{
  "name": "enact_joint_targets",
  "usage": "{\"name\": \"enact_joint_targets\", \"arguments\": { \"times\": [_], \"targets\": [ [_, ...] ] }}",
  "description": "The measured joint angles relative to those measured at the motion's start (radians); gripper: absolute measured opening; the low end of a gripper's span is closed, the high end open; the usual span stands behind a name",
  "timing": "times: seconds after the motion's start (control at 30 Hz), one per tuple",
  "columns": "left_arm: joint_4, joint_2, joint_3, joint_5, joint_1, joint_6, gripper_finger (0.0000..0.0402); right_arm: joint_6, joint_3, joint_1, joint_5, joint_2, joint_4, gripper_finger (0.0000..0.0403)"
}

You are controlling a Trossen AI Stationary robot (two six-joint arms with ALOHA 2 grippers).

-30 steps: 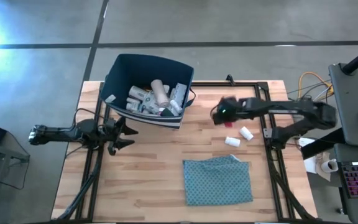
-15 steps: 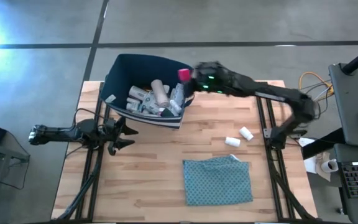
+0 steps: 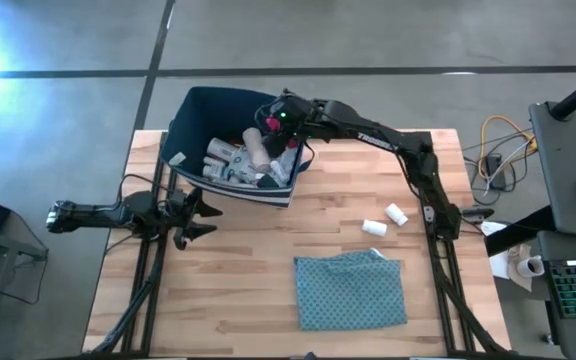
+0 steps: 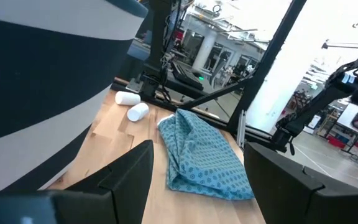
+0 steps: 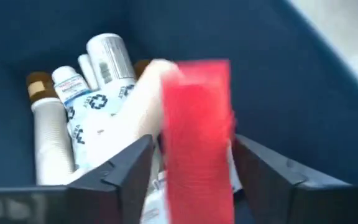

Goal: Pick & place medical supplies in basket/bin
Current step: Put the red bandage into the blue bin, then put the white medicine bottle into the blue bin

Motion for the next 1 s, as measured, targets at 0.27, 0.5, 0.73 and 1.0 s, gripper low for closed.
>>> {"name": "enact_joint_targets", "arguments": {
  "times": [0.27, 0.5, 0.73, 1.0],
  "targets": [
    [0.000, 0.000, 0.000, 0.000, 0.000, 0.000, 0.0230, -0.157, 0.040, 0.078, 0.085, -0.038, -0.040, 0.0298],
    [0.000, 0.000, 0.000, 0.000, 0.000, 0.000, 0.0230, -0.225, 0.025, 0.143, 0.056, -0.075, -0.297, 0.0328],
    [0.000, 0.000, 0.000, 0.000, 0.000, 0.000, 0.0230, -0.161, -0.109, 0.217, 0.155, -0.234, -0.190, 0.0325],
    [-0.001, 0.000, 0.000, 0.000, 0.000, 0.000, 0.0230, -0.007, -0.532, 0.232, 0.369, -0.592, -0.173, 0.0325]
  ]
}}
